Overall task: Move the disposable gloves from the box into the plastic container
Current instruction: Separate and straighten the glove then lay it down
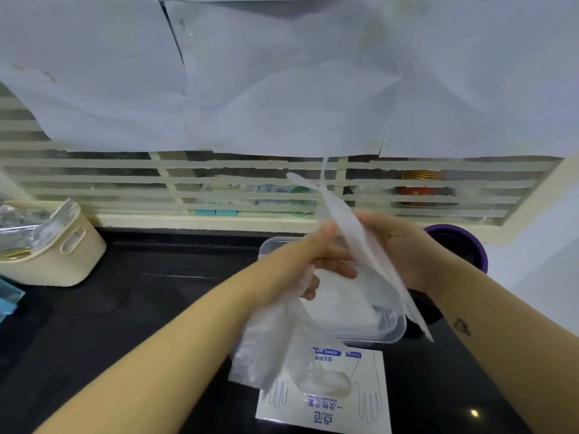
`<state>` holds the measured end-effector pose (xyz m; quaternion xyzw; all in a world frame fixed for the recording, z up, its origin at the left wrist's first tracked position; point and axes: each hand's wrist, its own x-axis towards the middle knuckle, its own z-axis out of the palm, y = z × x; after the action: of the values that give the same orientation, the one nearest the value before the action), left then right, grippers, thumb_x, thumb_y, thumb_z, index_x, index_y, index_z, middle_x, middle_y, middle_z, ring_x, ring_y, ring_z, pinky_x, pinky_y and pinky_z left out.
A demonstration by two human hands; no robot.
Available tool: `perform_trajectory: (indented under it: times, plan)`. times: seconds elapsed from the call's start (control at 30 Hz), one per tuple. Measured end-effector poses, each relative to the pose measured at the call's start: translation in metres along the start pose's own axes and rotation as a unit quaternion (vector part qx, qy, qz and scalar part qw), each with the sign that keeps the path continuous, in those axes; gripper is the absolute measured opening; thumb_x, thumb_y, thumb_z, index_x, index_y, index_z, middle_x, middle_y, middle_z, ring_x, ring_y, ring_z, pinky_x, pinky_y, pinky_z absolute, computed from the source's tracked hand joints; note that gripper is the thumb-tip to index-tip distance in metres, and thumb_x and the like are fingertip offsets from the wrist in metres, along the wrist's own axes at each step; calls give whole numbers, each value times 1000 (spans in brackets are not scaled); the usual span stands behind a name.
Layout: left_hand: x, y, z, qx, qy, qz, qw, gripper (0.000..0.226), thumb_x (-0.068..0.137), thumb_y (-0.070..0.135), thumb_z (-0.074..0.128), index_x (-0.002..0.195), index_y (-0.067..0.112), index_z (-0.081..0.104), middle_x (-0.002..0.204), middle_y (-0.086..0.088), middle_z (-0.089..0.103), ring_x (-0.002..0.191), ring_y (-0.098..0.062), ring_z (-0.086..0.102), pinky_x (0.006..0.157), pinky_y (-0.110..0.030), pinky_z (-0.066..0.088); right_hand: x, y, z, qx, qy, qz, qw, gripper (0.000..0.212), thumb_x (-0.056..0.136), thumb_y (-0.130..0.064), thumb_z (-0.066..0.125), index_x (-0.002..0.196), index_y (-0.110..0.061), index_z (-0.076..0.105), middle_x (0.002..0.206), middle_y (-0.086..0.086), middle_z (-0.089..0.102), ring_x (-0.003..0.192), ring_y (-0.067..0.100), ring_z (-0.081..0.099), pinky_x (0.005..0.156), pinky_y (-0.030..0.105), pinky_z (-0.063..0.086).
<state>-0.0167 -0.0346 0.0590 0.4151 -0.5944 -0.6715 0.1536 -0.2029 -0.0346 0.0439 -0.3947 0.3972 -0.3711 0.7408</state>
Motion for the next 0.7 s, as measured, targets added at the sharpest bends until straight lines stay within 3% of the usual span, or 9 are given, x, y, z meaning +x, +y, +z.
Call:
perform_trajectory:
  times: [0.1,0.17,0.23,0.3,0.37,0.43,0.5,0.57,0.7]
  plan:
    - [6,-7,8,-189,-14,-7,982,57,82,63,51,107,13,65,98,-2,64,43,-5,30,53,-19,32,0,-2,4,-118,50,-64,990,33,102,-23,37,104,2,58,87,10,63,78,19,61,73,31,50]
    - [9,-8,12,-267,39,-2,963,28,82,37,70,94,12,65,85,-2,60,40,-5,36,50,-18,37,2,1,8,-244,117,-129,954,29,101,-23,41,90,-3,59,76,3,59,70,14,57,72,30,47]
    - [11,-8,13,-306,104,-8,946,20,78,23,74,88,6,68,73,-5,52,43,-9,40,47,-18,41,6,5,9,-306,168,-172,921,29,101,-30,43,85,-12,59,78,-3,62,75,15,58,77,37,49]
    - [13,-11,7,-327,130,-1,936,25,70,25,75,84,4,73,69,-5,41,53,-13,36,48,-19,44,5,13,6,-323,202,-200,903,34,94,-52,42,104,-24,58,100,-9,62,94,10,60,85,37,49]
    - [14,-12,-1,-360,127,-4,924,16,72,28,73,70,12,72,66,-3,42,51,-12,40,52,-21,45,-8,23,0,-376,197,-237,874,60,81,-72,43,128,-35,43,127,-17,51,117,3,50,98,29,43]
    - [15,-13,-8,-390,134,-7,911,18,75,29,69,63,16,69,58,0,49,50,-11,43,58,-22,42,-25,37,-5,-500,150,-276,807,85,72,-78,52,142,-40,25,146,-22,32,133,-1,34,108,20,32]
    - [17,-14,-13,-411,143,-10,900,15,74,29,68,74,14,66,56,-1,55,57,-12,41,65,-23,39,-32,54,-10,-604,109,-273,741,99,71,-73,60,149,-43,6,152,-26,14,140,0,21,112,26,26]
    - [20,-14,-14,-411,139,-28,901,19,76,31,68,83,14,62,59,-1,57,61,-13,39,69,-24,37,-27,70,-14,-638,117,-266,713,101,76,-59,63,149,-43,-5,153,-22,8,140,2,14,113,34,27]
    - [21,-9,-13,-398,139,-52,905,23,90,33,59,101,13,60,60,1,64,62,-12,36,63,-22,38,-2,83,-15,-617,234,-311,684,104,70,-15,82,149,-24,15,153,5,23,137,21,28,107,50,38]
